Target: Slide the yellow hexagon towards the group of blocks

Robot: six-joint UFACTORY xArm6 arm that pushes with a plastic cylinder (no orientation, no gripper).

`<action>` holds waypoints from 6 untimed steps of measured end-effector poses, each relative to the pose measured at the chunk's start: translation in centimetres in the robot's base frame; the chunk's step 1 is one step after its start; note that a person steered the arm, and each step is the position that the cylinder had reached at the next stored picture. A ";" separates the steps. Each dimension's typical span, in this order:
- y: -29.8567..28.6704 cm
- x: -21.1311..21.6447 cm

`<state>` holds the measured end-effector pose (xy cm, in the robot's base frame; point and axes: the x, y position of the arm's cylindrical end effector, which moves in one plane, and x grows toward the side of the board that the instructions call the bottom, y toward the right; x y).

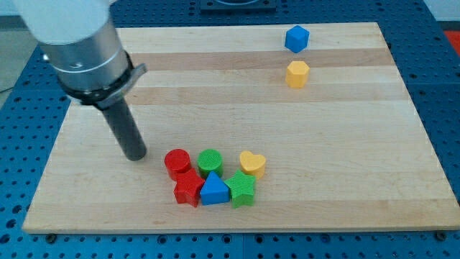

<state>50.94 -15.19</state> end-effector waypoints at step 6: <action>24.1 -6.6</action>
<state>44.29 8.96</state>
